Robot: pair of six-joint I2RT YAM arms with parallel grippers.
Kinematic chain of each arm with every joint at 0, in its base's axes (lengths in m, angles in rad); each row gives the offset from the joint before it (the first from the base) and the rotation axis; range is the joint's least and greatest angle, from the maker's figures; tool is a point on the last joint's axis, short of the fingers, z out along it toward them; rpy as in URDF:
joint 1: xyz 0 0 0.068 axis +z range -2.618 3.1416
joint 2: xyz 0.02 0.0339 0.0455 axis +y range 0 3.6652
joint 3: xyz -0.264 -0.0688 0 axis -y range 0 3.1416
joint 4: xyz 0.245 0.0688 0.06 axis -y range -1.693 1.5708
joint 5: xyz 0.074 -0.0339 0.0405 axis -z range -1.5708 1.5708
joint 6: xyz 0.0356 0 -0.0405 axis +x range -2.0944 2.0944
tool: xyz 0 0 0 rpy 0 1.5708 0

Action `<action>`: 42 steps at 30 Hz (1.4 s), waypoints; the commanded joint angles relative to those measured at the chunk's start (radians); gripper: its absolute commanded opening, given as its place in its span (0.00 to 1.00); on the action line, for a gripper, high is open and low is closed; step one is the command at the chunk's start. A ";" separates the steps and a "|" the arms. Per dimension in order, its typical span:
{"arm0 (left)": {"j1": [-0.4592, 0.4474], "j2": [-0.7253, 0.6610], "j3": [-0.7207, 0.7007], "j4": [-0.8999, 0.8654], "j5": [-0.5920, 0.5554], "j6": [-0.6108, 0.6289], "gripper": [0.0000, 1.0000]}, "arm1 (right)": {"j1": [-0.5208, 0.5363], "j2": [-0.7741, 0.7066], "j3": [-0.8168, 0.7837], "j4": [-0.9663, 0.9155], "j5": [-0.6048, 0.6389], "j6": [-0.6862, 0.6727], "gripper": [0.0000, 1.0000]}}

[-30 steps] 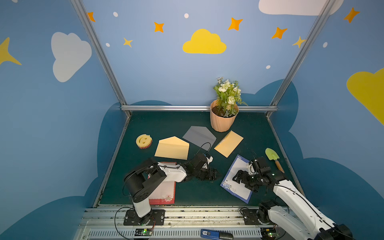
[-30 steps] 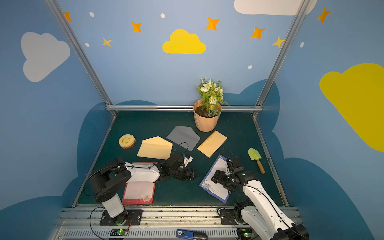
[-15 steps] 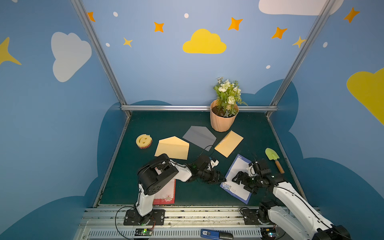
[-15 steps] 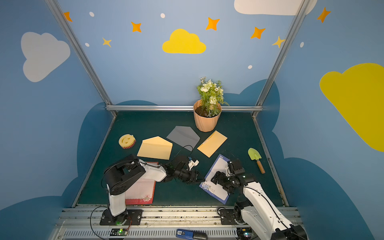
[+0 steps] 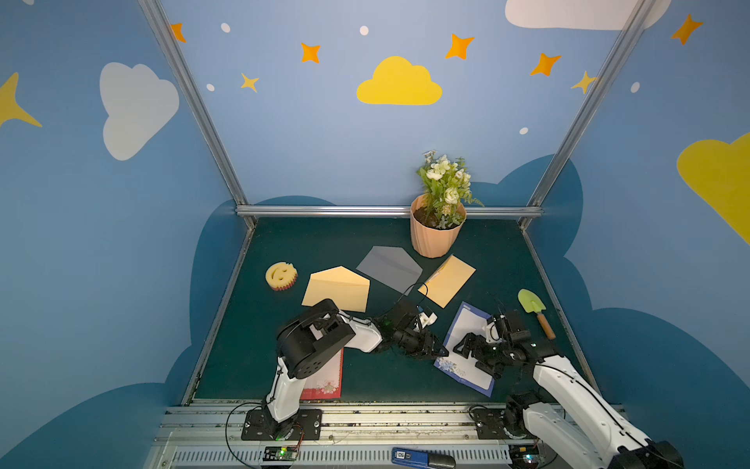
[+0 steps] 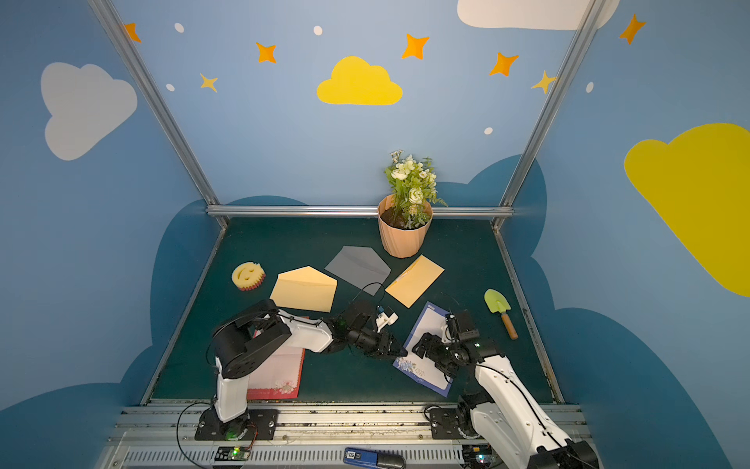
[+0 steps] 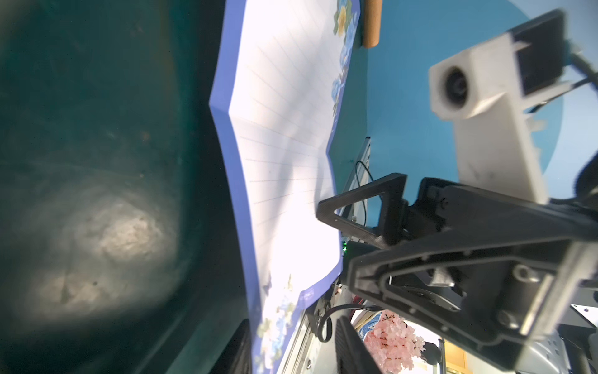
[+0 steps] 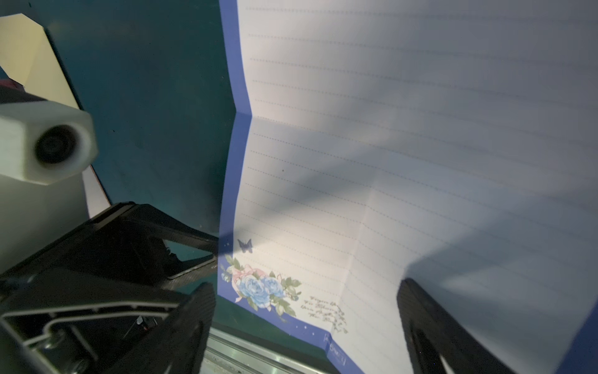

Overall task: Fold the letter paper in half and place it into the envelope
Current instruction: Move the letter paper to the center of the board.

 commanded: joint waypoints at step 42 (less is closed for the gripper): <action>0.284 0.017 0.611 -1.342 -0.427 1.008 0.07 | -0.034 0.324 0.283 0.172 0.033 -0.270 0.88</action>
